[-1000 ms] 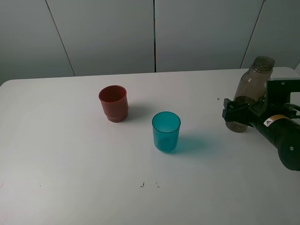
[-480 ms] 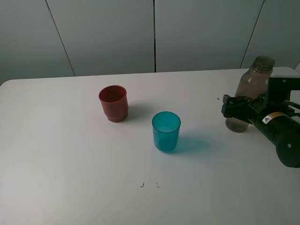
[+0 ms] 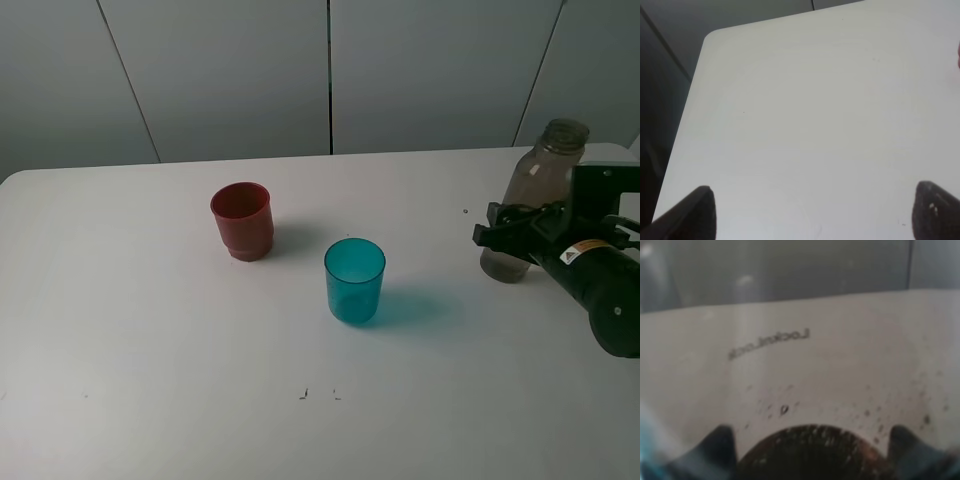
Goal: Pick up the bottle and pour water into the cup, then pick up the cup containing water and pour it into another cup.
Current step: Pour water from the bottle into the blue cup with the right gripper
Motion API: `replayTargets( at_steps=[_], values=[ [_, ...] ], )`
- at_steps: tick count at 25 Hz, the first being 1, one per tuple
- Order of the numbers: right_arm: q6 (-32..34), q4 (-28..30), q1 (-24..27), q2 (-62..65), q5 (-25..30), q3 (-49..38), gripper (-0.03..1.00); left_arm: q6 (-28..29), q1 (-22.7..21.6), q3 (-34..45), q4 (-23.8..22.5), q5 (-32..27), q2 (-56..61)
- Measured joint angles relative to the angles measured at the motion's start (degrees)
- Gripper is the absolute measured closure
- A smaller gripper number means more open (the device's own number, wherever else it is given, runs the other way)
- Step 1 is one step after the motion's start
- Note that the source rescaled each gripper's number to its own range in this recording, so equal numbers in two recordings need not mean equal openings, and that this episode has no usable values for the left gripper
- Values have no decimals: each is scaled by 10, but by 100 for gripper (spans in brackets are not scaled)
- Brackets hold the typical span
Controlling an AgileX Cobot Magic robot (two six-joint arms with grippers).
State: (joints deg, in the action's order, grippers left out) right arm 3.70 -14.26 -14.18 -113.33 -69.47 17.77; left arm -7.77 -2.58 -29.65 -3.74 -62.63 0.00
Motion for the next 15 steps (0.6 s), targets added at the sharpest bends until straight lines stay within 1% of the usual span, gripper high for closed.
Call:
replayTargets(
  at_steps=[9,15],
  values=[
    [0,5,0,0,0,0,94,0,0,0,0,0,0],
    [0,30,0,9,11,0,94,0,0,0,0,0,0]
  ],
)
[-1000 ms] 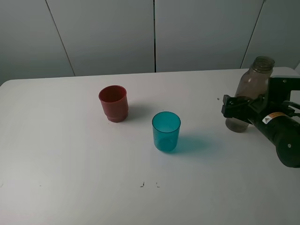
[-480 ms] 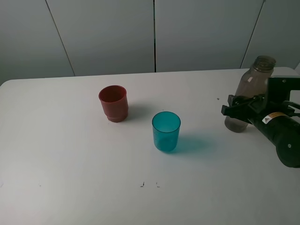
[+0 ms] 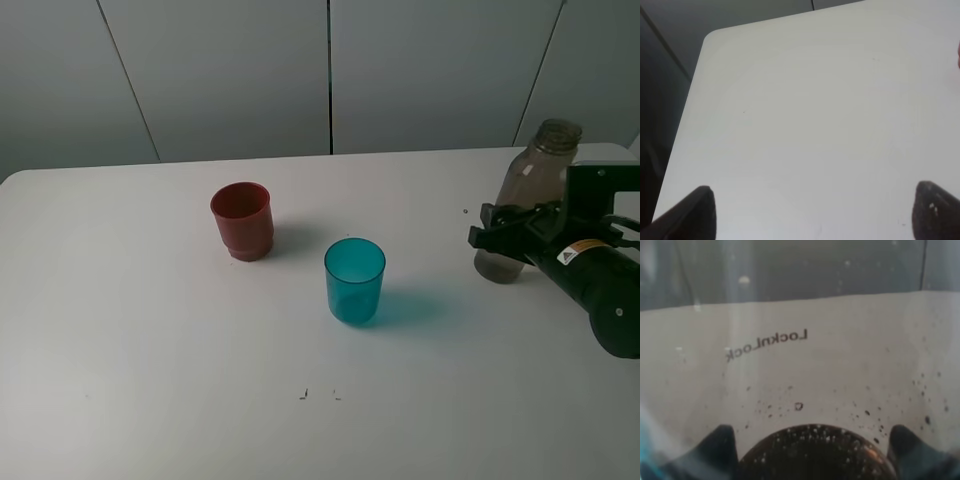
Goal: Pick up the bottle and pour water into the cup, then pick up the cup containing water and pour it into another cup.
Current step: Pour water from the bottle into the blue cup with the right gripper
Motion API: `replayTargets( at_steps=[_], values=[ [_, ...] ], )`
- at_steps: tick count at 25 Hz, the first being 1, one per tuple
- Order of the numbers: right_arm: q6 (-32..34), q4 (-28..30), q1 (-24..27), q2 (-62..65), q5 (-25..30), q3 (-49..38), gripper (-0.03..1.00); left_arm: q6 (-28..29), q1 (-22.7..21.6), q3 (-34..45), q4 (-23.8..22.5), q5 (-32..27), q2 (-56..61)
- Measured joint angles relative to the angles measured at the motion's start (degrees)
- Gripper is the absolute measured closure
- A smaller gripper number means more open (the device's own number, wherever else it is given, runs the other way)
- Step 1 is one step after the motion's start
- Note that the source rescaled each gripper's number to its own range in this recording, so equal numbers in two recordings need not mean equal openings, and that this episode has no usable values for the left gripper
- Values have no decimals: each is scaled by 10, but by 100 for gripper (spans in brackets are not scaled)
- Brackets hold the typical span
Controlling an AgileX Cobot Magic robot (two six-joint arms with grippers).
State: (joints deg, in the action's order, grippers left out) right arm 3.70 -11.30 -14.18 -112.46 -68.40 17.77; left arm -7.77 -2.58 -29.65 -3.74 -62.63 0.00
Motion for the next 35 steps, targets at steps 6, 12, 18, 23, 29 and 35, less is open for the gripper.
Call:
replayTargets(
  at_steps=[6,12,18,23,29,35],
  values=[
    [-1,17,0,53,17,0,94,0,0,0,0,0,0],
    [-15,45,0,88,28,25,94,0,0,0,0,0,0],
    [-31,124,0,91,117,104,94,0,0,0,0,0,0],
    [-49,188,0,91,202,144,94,0,0,0,0,0,0],
    [-130,260,0,91,240,156,94,0,0,0,0,0,0],
    [-238,293,0,91,240,156,94,0,0,0,0,0,0]
  ],
)
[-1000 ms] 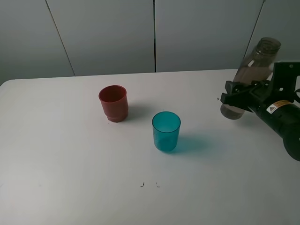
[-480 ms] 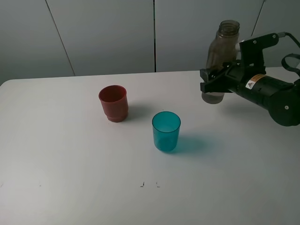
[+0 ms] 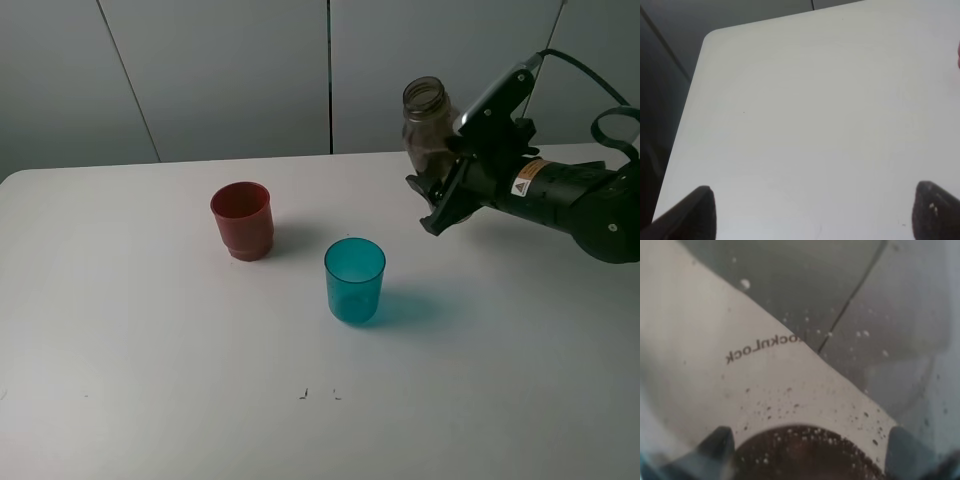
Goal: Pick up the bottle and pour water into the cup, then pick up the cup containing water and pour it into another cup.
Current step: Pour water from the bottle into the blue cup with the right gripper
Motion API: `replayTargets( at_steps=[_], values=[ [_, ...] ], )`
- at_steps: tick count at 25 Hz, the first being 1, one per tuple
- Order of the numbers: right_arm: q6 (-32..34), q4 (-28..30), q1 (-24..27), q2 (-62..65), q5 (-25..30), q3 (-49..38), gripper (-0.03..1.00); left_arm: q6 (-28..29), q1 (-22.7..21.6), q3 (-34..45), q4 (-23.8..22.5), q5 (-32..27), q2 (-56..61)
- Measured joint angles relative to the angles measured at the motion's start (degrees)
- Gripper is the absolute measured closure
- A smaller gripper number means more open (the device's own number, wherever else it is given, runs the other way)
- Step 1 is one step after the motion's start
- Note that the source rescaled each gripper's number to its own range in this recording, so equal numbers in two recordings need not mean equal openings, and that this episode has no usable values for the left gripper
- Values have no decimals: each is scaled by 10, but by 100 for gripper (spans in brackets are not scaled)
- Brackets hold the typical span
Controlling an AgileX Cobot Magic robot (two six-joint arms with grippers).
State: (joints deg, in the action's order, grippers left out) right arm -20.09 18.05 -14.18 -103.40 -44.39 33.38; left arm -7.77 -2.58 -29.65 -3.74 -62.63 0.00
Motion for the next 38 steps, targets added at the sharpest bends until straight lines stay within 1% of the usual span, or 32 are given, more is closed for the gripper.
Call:
replayTargets(
  at_steps=[4,10,17,24,30,35,38],
  values=[
    [-54,4,-5,0,-4,0,94,0,0,0,0,0,0],
    [-169,-15,-54,0,-4,0,94,1,0,0,0,0,0],
    [-224,-37,-58,0,-3,0,94,1,0,0,0,0,0],
    [-323,-41,-58,0,-1,0,94,1,0,0,0,0,0],
    [-394,-47,-58,0,29,0,94,1,0,0,0,0,0],
    [-419,-55,-58,0,32,0,94,1,0,0,0,0,0],
    [-435,-75,-58,0,32,0,94,1,0,0,0,0,0]
  ],
)
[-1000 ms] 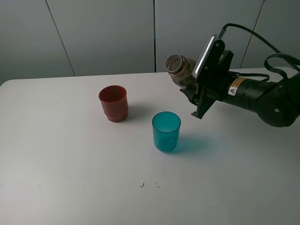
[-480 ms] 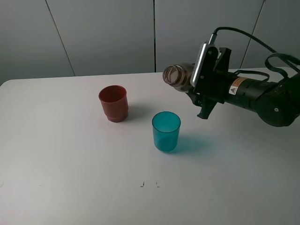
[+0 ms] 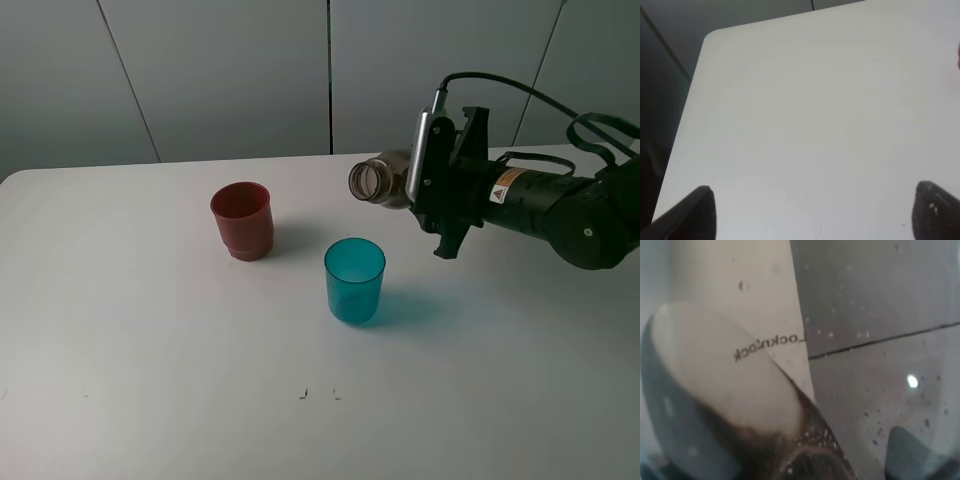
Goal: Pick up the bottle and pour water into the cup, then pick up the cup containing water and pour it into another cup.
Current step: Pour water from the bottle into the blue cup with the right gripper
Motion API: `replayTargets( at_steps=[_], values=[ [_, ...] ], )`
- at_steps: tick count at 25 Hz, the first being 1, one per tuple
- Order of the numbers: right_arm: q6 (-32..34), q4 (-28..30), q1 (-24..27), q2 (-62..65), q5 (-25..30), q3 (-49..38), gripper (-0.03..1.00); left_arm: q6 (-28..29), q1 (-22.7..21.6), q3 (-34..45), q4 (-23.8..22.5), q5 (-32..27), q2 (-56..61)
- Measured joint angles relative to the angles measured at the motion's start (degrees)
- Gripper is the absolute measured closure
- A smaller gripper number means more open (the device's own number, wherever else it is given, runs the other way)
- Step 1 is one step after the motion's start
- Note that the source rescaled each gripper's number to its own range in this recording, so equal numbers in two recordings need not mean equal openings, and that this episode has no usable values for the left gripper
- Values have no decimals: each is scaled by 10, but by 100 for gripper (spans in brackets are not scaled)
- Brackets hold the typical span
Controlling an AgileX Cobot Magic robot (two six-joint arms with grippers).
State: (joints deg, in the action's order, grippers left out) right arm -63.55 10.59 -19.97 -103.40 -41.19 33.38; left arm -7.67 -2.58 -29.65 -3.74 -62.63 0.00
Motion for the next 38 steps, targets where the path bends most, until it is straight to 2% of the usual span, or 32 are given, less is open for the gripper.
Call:
replayTargets(
  at_steps=[22,29,38],
  values=[
    [-35,-5,10,-46,-3,1,94,0,0,0,0,0,0],
    [-97,-5,10,-46,-5,1,94,0,0,0,0,0,0],
    [-144,-5,10,-46,-7,1,94,0,0,0,0,0,0]
  ],
)
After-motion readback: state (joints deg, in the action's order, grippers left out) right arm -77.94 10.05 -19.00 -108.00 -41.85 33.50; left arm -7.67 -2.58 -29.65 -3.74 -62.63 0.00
